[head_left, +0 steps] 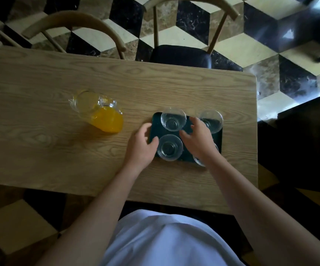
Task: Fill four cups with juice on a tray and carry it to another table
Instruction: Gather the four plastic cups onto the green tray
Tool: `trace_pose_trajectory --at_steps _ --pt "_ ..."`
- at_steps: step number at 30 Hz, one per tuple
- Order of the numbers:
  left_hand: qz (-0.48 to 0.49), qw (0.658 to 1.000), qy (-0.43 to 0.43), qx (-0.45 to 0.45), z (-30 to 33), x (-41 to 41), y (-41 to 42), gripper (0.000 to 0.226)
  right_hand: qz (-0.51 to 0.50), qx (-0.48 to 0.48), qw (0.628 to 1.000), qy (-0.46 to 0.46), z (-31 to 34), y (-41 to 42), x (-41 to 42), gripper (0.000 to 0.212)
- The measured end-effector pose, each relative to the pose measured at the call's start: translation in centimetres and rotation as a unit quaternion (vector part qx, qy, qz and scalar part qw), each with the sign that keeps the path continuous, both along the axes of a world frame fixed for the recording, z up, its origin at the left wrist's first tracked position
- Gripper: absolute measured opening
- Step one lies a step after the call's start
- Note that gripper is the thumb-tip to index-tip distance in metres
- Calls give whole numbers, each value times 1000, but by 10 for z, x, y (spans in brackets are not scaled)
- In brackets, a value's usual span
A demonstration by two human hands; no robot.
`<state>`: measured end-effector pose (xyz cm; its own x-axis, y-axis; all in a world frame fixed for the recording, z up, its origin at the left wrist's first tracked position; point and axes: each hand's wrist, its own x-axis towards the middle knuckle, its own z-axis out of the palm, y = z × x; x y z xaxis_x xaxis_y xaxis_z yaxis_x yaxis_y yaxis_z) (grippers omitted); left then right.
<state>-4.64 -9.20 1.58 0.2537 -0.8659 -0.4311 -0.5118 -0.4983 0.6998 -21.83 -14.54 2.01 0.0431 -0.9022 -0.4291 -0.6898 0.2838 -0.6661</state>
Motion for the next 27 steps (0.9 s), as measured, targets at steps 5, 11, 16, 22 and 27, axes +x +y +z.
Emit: trace_pose_trajectory --at_steps 5,11,16,22,27 --pt "47 993 81 75 -13 -21 -73 65 -48 83 995 -6 -10 -30 14 49" --pt "111 968 191 121 -25 -25 -95 66 -59 124 990 -20 -19 -40 17 41" --pt "130 957 227 123 -29 -27 -99 61 -55 133 989 -41 -21 -45 20 53" --pt "115 962 227 103 -45 -24 -107 62 -72 107 990 -62 -22 -51 26 57" --pt "116 969 196 94 -41 -10 -97 73 -35 81 996 -21 -12 -42 19 58"
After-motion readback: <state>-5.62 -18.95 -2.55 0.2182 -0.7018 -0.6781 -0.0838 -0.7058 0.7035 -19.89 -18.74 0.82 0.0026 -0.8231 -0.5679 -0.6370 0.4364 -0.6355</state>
